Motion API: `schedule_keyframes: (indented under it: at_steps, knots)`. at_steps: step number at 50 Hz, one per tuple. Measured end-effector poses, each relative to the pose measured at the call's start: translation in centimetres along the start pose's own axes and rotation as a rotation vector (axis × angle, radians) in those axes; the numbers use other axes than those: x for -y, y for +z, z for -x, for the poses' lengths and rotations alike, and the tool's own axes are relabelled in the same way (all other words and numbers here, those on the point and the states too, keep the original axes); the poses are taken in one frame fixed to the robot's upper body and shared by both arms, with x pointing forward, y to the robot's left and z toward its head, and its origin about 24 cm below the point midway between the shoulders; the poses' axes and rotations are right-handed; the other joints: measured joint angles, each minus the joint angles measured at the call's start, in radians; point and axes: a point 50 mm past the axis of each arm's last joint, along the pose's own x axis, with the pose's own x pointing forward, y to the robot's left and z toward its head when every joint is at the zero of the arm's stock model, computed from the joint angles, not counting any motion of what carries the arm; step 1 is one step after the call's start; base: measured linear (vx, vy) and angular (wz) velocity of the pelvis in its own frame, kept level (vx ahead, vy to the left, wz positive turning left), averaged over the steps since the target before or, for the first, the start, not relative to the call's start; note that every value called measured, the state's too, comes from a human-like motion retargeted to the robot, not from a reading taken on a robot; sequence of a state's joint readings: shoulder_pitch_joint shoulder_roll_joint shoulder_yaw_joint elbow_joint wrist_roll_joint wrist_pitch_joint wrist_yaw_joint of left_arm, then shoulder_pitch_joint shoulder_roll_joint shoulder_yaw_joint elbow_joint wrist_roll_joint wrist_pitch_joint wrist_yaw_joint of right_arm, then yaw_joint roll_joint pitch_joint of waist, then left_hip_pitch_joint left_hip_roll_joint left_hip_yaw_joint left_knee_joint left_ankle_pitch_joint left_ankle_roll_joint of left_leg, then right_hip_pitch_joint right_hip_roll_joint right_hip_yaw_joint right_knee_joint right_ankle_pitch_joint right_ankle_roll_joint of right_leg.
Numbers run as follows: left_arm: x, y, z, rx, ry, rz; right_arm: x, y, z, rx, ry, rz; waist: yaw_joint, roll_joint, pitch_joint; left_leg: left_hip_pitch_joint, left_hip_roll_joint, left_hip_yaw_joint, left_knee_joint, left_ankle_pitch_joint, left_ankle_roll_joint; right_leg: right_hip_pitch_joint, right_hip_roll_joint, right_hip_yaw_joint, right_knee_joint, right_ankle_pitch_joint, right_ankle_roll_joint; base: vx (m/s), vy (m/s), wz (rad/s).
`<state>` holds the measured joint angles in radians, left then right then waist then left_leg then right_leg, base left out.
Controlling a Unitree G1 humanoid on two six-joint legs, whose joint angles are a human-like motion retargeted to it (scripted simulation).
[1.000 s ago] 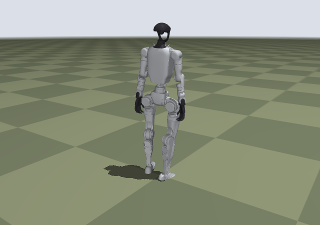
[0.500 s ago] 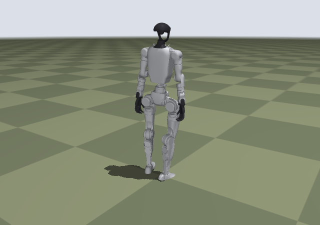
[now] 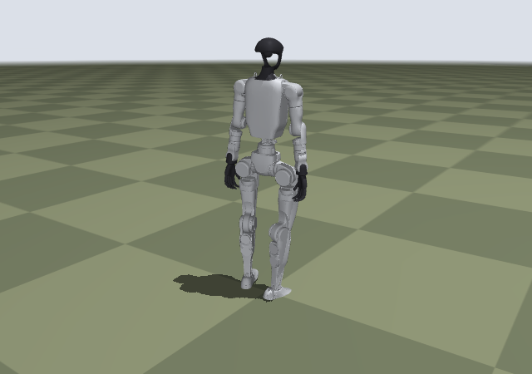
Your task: Upper body actions
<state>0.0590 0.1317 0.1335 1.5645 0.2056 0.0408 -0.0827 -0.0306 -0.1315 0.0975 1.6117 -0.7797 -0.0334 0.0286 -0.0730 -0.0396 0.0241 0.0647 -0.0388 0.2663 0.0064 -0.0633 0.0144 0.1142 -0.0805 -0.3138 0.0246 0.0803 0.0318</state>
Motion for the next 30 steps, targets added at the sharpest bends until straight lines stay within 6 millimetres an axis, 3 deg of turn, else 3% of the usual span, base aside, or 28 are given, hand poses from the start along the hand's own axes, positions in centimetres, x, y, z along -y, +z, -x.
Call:
schedule_keyframes:
  at_steps: [30]
  knots:
    - [0.01, -0.03, -0.01, 0.001, 0.002, 0.002, -0.09, 0.0, -0.01, 0.001, 0.001, 0.0, 0.0, -0.005, -0.002, 0.0, 0.0, 0.003, 0.0, 0.0, 0.001, 0.0, 0.002, 0.003, 0.0, 0.0, -0.001, 0.0, 0.0, 0.0]
